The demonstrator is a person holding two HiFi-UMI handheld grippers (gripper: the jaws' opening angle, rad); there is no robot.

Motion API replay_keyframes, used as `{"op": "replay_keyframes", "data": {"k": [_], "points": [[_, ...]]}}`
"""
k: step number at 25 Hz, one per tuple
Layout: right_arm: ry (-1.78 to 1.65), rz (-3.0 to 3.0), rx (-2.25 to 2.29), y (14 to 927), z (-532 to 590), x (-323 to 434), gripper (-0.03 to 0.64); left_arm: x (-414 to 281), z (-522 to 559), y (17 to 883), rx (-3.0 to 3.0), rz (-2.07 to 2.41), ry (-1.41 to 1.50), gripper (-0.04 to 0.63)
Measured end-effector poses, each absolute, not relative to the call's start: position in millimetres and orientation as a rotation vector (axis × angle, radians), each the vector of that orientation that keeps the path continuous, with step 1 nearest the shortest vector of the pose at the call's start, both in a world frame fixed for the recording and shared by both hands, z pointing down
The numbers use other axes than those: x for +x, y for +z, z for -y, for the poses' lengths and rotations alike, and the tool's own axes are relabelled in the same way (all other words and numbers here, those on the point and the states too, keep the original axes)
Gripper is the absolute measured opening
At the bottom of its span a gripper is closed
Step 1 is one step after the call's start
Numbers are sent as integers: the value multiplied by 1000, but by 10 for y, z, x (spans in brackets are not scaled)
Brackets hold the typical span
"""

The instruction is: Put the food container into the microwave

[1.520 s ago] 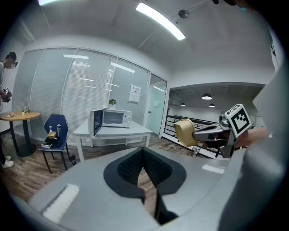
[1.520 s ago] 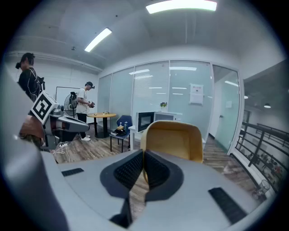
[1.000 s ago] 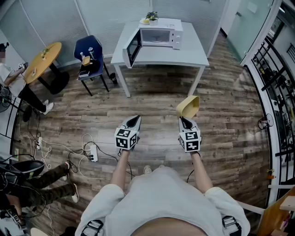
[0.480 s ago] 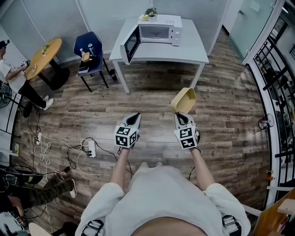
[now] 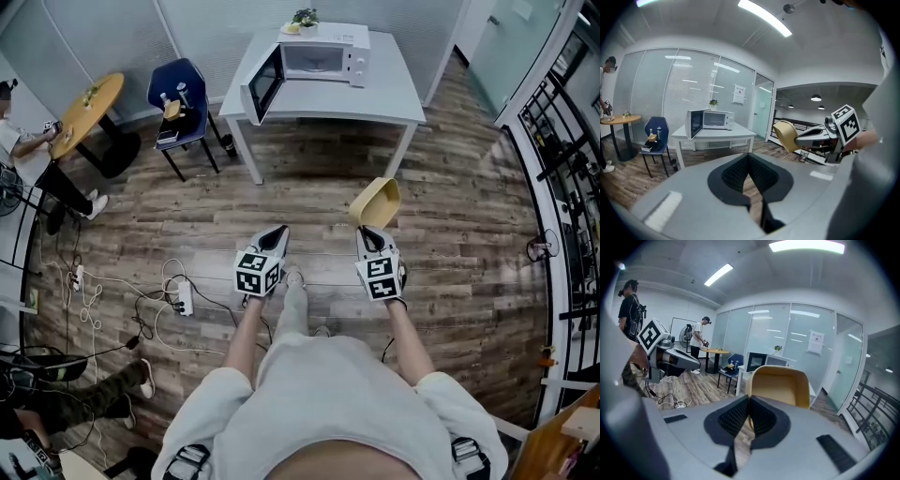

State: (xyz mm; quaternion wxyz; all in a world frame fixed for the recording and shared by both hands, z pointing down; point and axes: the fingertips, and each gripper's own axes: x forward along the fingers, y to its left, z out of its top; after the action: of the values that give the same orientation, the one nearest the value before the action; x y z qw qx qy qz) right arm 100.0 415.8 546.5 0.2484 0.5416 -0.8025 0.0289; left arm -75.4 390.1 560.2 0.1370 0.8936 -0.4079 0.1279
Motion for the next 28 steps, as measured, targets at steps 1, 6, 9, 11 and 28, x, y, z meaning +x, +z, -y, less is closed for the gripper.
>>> {"op": "replay_keyframes", "data": {"k": [1, 6, 9, 11, 28], "points": [[83, 2187, 1480, 5484, -4136, 1010, 21, -747, -3873, 5619, 2586, 1179, 370, 11], [96, 2172, 1486, 5547, -3963, 1068, 21, -725, -3682, 5704, 2575, 1172, 369, 11], [113, 2160, 1490, 5609, -3788, 1090, 21, -718, -3502, 5772, 2569, 1162, 365, 11], [117, 2154, 1488, 5662, -3642, 1075, 21, -743, -3354, 5835, 2561, 1157, 358, 11], [115, 2088, 1488, 5661, -1927, 1003, 21, -716, -1551, 5959, 2565, 1059, 340, 11]]}}
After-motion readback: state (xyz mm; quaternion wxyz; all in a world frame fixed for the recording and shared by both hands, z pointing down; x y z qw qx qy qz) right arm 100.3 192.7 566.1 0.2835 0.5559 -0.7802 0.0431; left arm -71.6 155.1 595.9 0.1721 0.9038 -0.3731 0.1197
